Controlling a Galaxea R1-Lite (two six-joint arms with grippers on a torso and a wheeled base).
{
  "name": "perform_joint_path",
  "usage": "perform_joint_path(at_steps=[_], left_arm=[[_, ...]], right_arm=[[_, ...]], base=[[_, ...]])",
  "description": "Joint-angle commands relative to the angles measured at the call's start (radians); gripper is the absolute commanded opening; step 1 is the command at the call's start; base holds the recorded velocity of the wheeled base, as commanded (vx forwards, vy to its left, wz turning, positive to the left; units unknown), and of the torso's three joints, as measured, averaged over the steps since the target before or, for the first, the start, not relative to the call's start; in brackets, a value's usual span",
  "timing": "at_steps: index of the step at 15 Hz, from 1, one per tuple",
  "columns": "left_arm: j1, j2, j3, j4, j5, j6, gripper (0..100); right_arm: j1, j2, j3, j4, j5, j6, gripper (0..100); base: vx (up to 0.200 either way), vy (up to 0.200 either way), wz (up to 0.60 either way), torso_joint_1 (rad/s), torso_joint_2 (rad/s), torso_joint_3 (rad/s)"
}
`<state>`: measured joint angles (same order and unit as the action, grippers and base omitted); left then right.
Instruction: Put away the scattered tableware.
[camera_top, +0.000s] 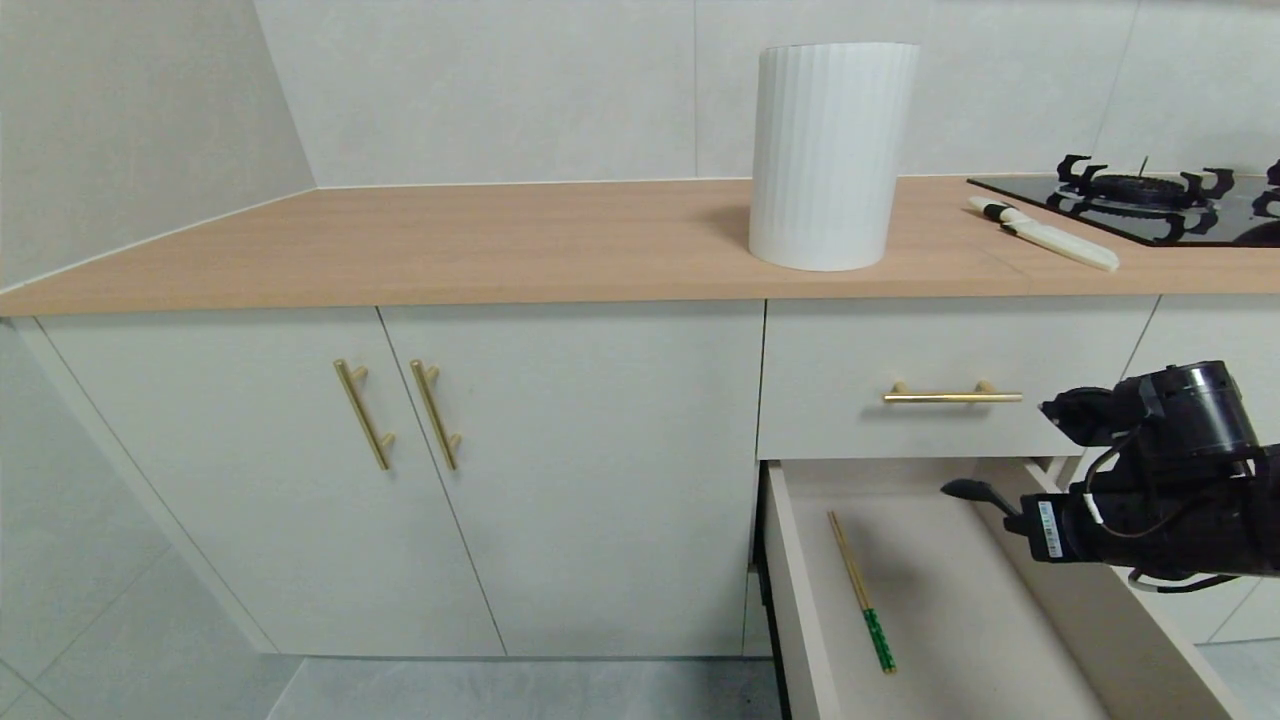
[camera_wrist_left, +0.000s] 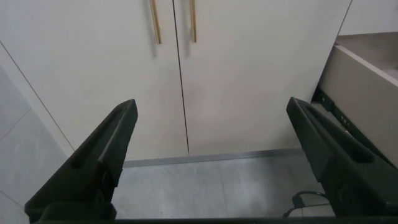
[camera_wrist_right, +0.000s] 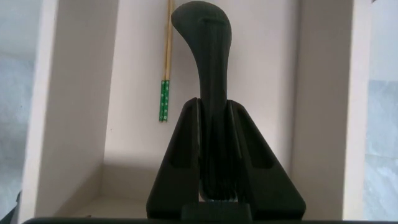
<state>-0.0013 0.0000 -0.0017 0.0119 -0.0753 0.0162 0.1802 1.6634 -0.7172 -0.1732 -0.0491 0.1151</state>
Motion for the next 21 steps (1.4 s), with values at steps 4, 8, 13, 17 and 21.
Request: perform_joint_path(at_steps=[4,8,13,17,21], left_arm=[[0.000,0.000,0.000,0.000,0.000,0.001,100],[0.000,0.000,0.000,0.000,0.000,-0.001,100],[0.000,0.000,0.000,0.000,0.000,0.001,100],[0.000,0.000,0.000,0.000,0.000,-0.001,100],[0.000,0.000,0.000,0.000,0.000,-0.001,100]], right_arm=[[0.004,0.233,0.002,-0.126,-0.014,0.005,0],[0.027,0.467,0.030,-0.351,-0.098,0.009,0],[0.038,0.668,0.088,-0.675,-0.178,0.006,0],[0.047,0.708,0.091,-0.687,-0.181,0.001,0],[0.047,0.714,0.090,-0.687,-0.181,0.001,0]], base=[[0.000,0.000,0.00,0.000,0.00,0.000],[0.000,0.000,0.00,0.000,0.00,0.000],[0.000,0.000,0.00,0.000,0.00,0.000],[0.000,0.000,0.00,0.000,0.00,0.000],[0.000,0.000,0.00,0.000,0.00,0.000]])
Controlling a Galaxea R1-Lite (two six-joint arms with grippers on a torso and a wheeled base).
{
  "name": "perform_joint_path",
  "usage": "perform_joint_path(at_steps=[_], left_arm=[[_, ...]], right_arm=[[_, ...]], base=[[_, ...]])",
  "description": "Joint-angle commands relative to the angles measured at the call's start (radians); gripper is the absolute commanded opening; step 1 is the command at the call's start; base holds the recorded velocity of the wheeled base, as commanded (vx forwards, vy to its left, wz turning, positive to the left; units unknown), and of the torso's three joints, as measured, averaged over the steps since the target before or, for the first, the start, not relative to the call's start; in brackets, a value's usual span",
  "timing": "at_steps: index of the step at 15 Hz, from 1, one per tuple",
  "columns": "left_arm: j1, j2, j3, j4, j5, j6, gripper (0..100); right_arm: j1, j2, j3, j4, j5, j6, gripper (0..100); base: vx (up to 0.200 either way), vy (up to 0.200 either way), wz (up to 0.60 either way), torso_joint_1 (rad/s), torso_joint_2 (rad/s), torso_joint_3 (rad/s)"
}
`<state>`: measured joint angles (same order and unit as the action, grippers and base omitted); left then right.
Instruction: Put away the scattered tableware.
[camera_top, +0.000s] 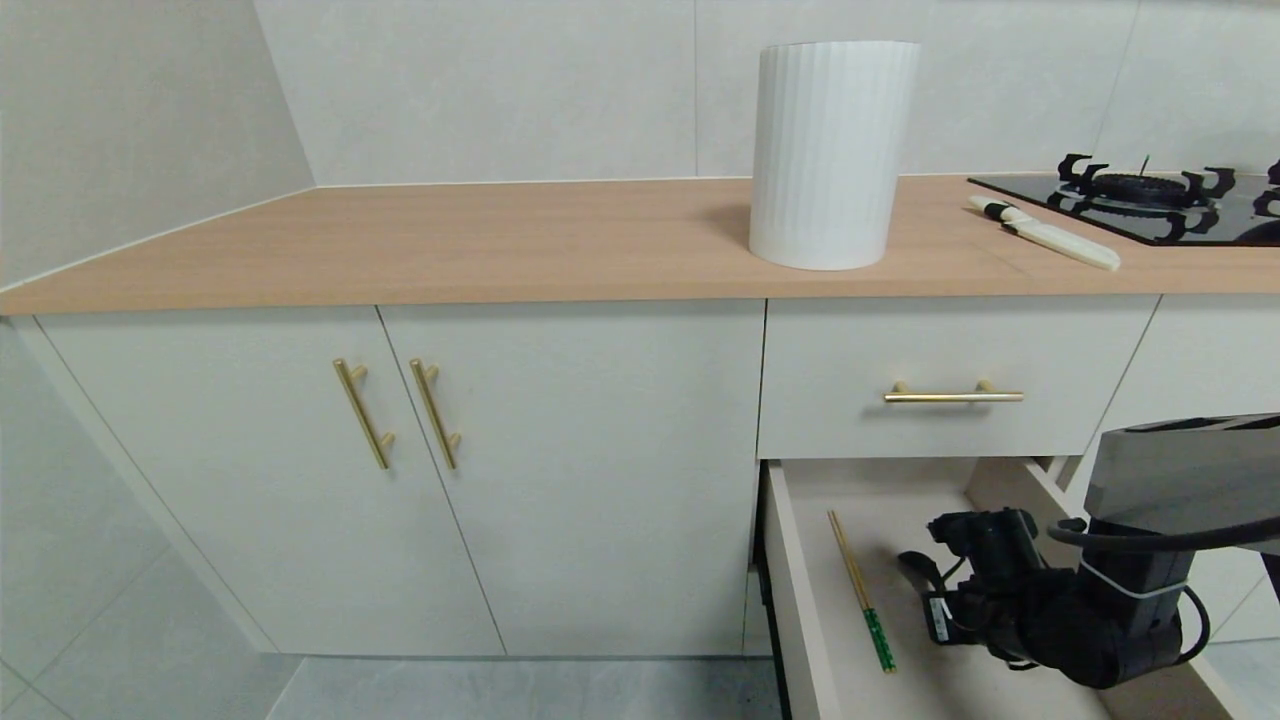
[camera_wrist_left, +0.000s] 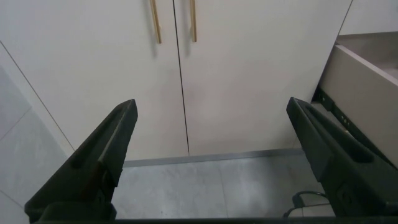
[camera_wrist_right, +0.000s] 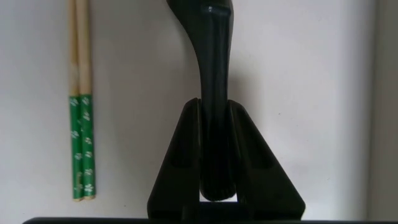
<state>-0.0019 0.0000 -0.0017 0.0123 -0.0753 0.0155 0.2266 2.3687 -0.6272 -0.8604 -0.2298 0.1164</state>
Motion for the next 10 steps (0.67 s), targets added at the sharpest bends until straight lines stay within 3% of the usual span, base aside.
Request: perform_joint_path(at_steps=[1,6,7,10], left_arm=[[0.000,0.000,0.000,0.000,0.000,0.000,100],[0.000,0.000,0.000,0.000,0.000,0.001,100],[0.000,0.000,0.000,0.000,0.000,0.000,100],[0.000,0.000,0.000,0.000,0.000,0.000,100]], right_arm=[[0.000,0.009,0.000,0.000,0.000,0.000,0],[0.000,0.007,-0.002,0.000,0.000,0.002,0],[0.000,0.009,-0.002,0.000,0.000,0.002,100],[0.000,0.009,-0.002,-0.002,0.000,0.002,100]], base=[[0.000,0.000,0.00,0.000,0.00,0.000],[0.000,0.000,0.00,0.000,0.00,0.000],[0.000,0.000,0.00,0.000,0.00,0.000],[0.000,0.000,0.00,0.000,0.00,0.000]])
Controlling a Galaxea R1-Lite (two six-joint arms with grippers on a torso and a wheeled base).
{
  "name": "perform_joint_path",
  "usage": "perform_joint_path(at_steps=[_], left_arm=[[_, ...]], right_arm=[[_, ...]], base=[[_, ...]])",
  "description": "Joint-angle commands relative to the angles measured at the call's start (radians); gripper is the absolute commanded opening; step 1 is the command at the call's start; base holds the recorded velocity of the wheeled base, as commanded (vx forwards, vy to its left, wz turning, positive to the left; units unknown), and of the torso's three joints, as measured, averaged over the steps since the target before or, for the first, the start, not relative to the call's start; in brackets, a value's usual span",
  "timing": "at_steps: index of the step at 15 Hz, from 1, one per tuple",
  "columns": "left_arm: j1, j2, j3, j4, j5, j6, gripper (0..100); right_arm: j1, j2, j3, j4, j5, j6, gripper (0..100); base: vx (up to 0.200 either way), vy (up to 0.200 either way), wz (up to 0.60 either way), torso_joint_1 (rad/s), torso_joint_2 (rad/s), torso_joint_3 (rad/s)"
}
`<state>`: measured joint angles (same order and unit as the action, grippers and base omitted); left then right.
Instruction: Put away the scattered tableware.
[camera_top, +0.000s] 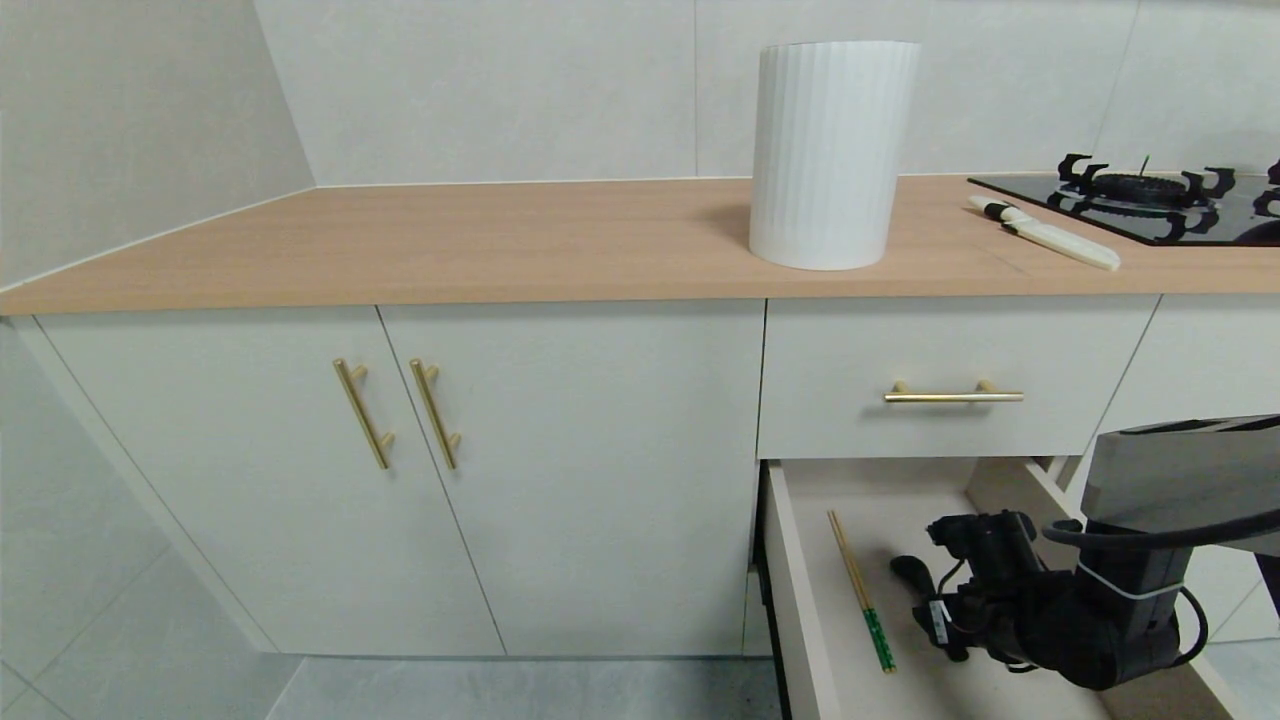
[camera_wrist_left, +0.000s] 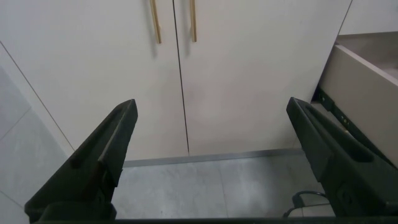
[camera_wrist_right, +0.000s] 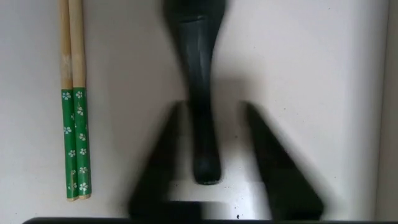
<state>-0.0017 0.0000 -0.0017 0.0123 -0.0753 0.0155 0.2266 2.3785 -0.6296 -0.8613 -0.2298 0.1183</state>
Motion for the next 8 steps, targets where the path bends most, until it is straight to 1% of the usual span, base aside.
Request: perform_joint_path(at_steps=[1,6,7,8], left_arm=[[0.000,0.000,-0.001,0.000,0.000,0.001,100],[0.000,0.000,0.000,0.000,0.000,0.001,100],[0.000,0.000,0.000,-0.002,0.000,0.001,100],[0.000,0.000,0.000,0.000,0.000,0.000,100]], right_arm=[[0.000,-0.002,0.001,-0.001,0.000,0.000,100],[0.000,-0.019,0.007,-0.001,0.000,0.001,100],[0.002,-0.058,0.022,0.005,0.000,0.000,100],[0.011,-0.144,0.045,0.036,0.001,0.000,100]], base=[[0.000,0.000,0.00,0.000,0.00,0.000],[0.000,0.000,0.00,0.000,0.00,0.000],[0.000,0.000,0.00,0.000,0.00,0.000],[0.000,0.000,0.00,0.000,0.00,0.000]])
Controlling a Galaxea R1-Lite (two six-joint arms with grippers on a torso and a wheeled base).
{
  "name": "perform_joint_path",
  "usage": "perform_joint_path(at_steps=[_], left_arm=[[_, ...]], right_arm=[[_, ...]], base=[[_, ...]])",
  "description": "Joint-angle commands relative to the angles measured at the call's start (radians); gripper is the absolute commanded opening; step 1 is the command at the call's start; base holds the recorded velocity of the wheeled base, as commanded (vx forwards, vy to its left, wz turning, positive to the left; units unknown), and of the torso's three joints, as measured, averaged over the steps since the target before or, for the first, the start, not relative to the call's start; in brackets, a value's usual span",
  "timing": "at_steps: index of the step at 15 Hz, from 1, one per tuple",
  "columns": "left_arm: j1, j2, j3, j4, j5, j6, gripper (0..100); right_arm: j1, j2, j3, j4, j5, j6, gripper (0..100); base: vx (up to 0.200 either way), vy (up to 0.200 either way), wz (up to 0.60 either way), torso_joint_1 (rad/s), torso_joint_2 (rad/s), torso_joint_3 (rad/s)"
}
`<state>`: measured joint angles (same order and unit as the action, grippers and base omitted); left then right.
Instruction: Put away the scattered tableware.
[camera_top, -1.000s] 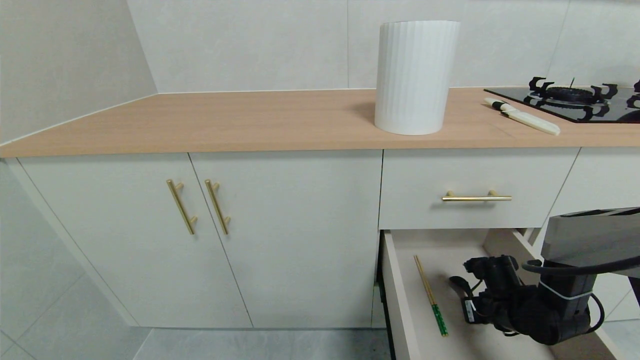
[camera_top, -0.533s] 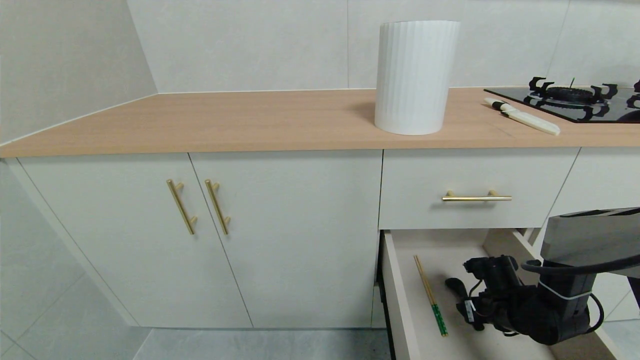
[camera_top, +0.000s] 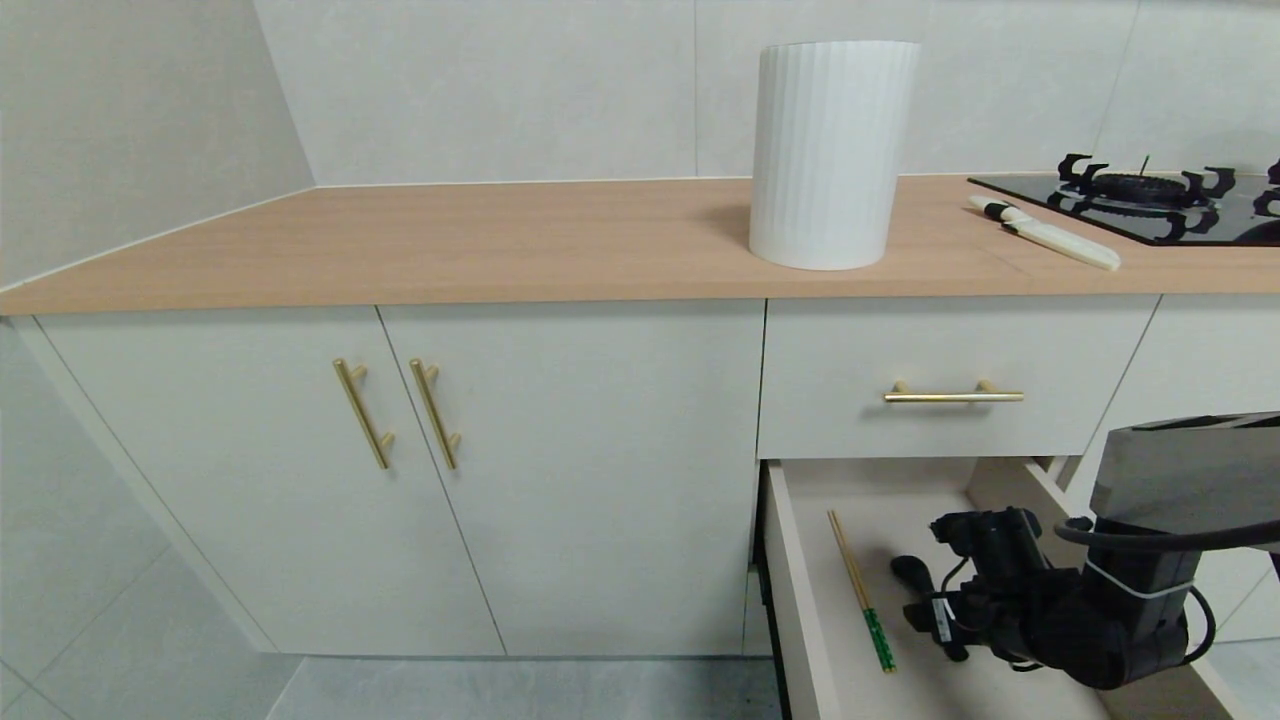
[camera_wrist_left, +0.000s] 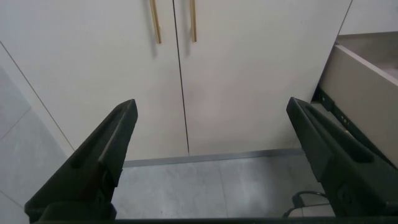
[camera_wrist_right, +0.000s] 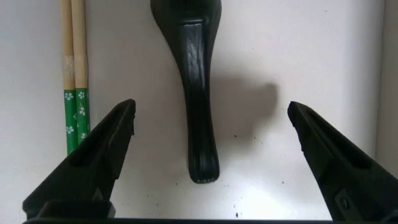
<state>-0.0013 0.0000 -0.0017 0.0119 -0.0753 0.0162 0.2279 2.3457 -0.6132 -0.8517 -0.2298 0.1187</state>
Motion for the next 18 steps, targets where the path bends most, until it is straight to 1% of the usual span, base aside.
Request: perform_joint_path(at_steps=[1,2,4,6,8,11,15,18], left_arm=[[0.000,0.000,0.000,0.000,0.000,-0.001,100],[0.000,0.000,-0.001,0.000,0.000,-0.001,100],[0.000,0.000,0.000,0.000,0.000,-0.001,100],[0.000,0.000,0.000,0.000,0.000,0.001,100],[0.000,0.000,0.000,0.000,0.000,0.001,100],[0.000,0.000,0.000,0.000,0.000,-0.001,100],[0.000,0.000,0.000,-0.001,0.000,-0.001,100],[0.000,0.000,0.000,0.000,0.000,0.001,100]], right_arm=[[0.010,-0.132,0.033,0.040,0.003,-0.001,100],[0.013,-0.238,0.056,0.117,0.004,-0.001,100],[0.011,-0.361,0.079,0.189,0.007,0.001,100],[0.013,-0.562,0.112,0.341,0.029,0.001,100],[0.018,-0.677,0.105,0.461,0.058,0.001,100],[0.028,-0.798,0.095,0.599,0.058,-0.001,100],[0.031,-0.899,0.052,0.724,0.060,-0.002,100],[0.041,-0.922,0.046,0.740,0.060,-0.002,100]], base=[[0.000,0.000,0.00,0.000,0.00,0.000],[0.000,0.000,0.00,0.000,0.00,0.000],[0.000,0.000,0.00,0.000,0.00,0.000],[0.000,0.000,0.00,0.000,0.00,0.000],[0.000,0.000,0.00,0.000,0.00,0.000],[0.000,0.000,0.00,0.000,0.00,0.000],[0.000,0.000,0.00,0.000,0.00,0.000],[0.000,0.000,0.00,0.000,0.00,0.000]])
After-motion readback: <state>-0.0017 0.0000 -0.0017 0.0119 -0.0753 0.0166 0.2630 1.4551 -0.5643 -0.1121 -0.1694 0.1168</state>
